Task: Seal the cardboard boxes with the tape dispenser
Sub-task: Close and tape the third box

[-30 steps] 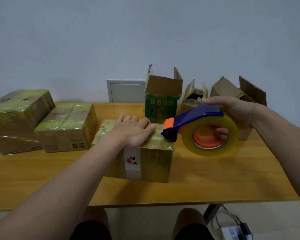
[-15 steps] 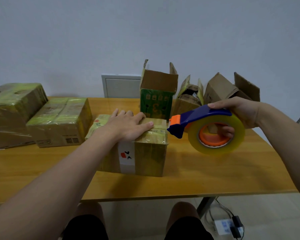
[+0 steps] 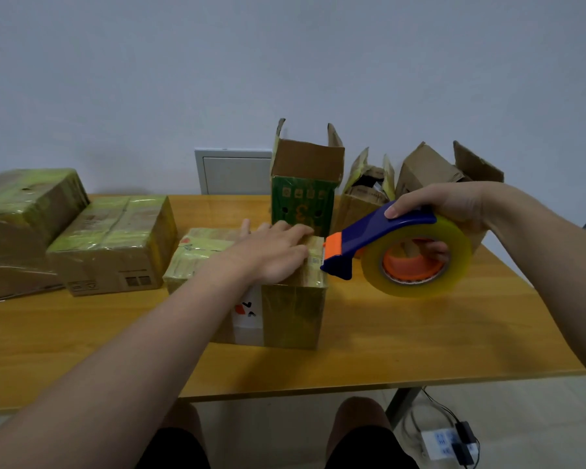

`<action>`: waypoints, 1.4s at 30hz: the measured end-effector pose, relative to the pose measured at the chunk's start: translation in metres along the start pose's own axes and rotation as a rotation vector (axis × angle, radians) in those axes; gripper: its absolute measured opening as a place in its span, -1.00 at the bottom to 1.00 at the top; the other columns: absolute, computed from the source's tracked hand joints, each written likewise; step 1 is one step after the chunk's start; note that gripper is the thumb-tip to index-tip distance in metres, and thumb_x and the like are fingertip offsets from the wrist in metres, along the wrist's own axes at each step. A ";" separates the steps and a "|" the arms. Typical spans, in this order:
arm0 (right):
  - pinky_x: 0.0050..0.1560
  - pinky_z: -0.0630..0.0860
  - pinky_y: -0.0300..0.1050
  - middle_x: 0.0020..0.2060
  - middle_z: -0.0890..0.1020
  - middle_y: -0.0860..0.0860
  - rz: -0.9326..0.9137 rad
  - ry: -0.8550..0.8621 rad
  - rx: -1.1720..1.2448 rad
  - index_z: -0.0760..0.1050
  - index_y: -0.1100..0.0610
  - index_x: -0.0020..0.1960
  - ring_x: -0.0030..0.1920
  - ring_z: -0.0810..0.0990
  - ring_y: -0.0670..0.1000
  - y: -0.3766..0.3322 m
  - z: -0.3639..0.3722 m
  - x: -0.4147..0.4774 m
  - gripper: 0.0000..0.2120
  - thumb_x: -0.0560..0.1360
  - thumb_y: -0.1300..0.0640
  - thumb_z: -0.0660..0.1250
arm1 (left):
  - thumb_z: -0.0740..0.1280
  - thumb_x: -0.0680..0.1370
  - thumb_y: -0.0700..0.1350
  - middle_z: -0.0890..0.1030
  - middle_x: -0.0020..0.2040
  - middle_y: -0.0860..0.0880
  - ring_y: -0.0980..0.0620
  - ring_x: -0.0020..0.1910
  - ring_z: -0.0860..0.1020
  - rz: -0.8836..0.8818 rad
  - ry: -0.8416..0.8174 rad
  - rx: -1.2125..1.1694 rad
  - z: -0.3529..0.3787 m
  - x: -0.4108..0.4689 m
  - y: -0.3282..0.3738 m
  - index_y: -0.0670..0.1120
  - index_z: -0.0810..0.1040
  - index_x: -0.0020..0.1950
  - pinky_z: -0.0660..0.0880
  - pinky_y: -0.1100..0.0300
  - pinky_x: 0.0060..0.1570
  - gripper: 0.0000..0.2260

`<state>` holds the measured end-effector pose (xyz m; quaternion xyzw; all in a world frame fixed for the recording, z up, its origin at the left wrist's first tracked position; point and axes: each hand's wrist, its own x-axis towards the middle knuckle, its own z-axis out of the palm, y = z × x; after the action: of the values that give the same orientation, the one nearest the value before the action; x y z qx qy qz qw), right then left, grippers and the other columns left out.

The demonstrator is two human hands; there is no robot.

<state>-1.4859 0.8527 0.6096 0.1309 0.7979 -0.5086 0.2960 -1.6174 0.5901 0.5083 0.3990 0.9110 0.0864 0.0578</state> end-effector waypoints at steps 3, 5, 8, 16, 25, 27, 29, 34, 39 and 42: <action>-0.31 0.61 -0.04 -0.43 0.60 0.18 0.004 -0.010 -0.022 0.72 0.22 -0.02 -0.46 0.59 0.11 -0.001 -0.004 -0.004 -0.49 0.32 -0.22 0.51 | -0.25 0.55 0.47 0.36 0.57 -0.02 -0.16 0.59 0.24 0.036 0.020 -0.002 0.006 0.001 0.010 0.30 0.14 0.60 -0.10 -0.34 0.56 -0.33; -0.29 0.61 -0.01 -0.41 0.61 0.20 -0.021 -0.009 -0.022 0.71 0.22 0.03 -0.44 0.60 0.12 0.001 -0.007 -0.007 -0.43 0.29 -0.25 0.57 | -0.31 0.51 0.51 0.38 0.55 -0.04 -0.17 0.58 0.23 0.024 0.020 -0.025 0.005 0.002 0.007 0.30 0.16 0.59 -0.09 -0.32 0.57 -0.27; -0.26 0.62 0.01 -0.37 0.62 0.22 -0.042 0.004 -0.019 0.69 0.24 0.05 -0.41 0.61 0.14 0.003 -0.010 -0.012 -0.38 0.26 -0.26 0.60 | -0.41 0.36 0.58 0.40 0.51 -0.05 -0.18 0.57 0.24 0.029 0.006 -0.041 0.002 0.000 0.007 0.31 0.16 0.59 -0.10 -0.33 0.56 -0.10; -0.26 0.63 -0.02 -0.27 0.70 0.19 -0.056 -0.011 0.016 0.72 0.18 0.03 -0.36 0.67 0.13 0.017 -0.006 -0.013 -0.46 0.26 -0.21 0.63 | -0.39 0.11 0.75 0.39 0.51 -0.06 -0.20 0.56 0.25 -0.009 -0.038 -0.003 0.000 -0.002 0.015 0.33 0.14 0.58 -0.13 -0.35 0.55 0.13; -0.39 0.58 -0.10 -0.44 0.62 0.10 -0.059 0.016 -0.133 0.72 0.13 0.01 -0.51 0.57 0.04 -0.018 0.004 -0.012 -0.65 0.50 -0.14 0.39 | -0.39 0.52 0.46 0.37 0.52 -0.08 -0.17 0.59 0.21 -0.014 0.036 -0.047 0.003 -0.006 0.014 0.29 0.13 0.62 -0.15 -0.32 0.58 -0.25; -0.43 0.56 -0.13 -0.45 0.61 0.09 -0.039 0.028 -0.159 0.71 0.16 0.01 -0.53 0.55 0.04 -0.030 0.008 -0.010 -0.64 0.49 -0.13 0.38 | -0.29 0.63 0.37 0.37 0.52 -0.07 -0.17 0.59 0.20 -0.026 0.035 -0.057 0.006 -0.003 0.015 0.32 0.13 0.60 -0.16 -0.32 0.58 -0.43; -0.44 0.54 -0.14 -0.43 0.59 0.11 -0.008 0.057 -0.193 0.67 0.23 0.09 -0.53 0.52 0.05 -0.042 0.010 -0.006 -0.56 0.45 -0.13 0.41 | -0.26 0.62 0.40 0.38 0.50 -0.06 -0.18 0.58 0.22 -0.030 0.023 -0.047 0.007 -0.002 0.014 0.35 0.14 0.57 -0.15 -0.33 0.57 -0.45; -0.40 0.54 -0.14 -0.47 0.55 0.15 0.109 0.119 -0.325 0.62 0.31 0.18 -0.55 0.51 0.08 -0.072 0.012 -0.002 -0.43 0.42 -0.14 0.46 | -0.32 0.49 0.50 0.40 0.47 -0.07 -0.19 0.55 0.25 -0.009 0.007 -0.042 0.006 0.000 0.011 0.34 0.15 0.56 -0.10 -0.32 0.54 -0.29; -0.35 0.56 -0.13 -0.42 0.60 0.16 0.297 0.045 -0.652 0.73 0.17 -0.12 -0.50 0.55 0.11 -0.085 0.043 0.028 -0.58 0.55 -0.18 0.38 | -0.28 0.50 0.52 0.38 0.50 -0.08 -0.19 0.55 0.25 -0.015 0.005 -0.007 0.004 -0.002 0.012 0.32 0.13 0.57 -0.06 -0.30 0.55 -0.30; -0.36 0.56 -0.14 -0.41 0.61 0.14 0.265 0.081 -0.610 0.66 0.19 0.03 -0.49 0.57 0.10 -0.065 0.053 0.042 -0.58 0.56 -0.19 0.36 | -0.23 0.53 0.50 0.38 0.51 -0.09 -0.19 0.55 0.25 -0.036 0.003 -0.003 0.003 -0.002 0.014 0.30 0.14 0.57 -0.04 -0.29 0.55 -0.33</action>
<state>-1.5338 0.7728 0.6157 0.1589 0.9005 -0.1980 0.3532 -1.6050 0.5984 0.5080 0.3821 0.9181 0.0876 0.0585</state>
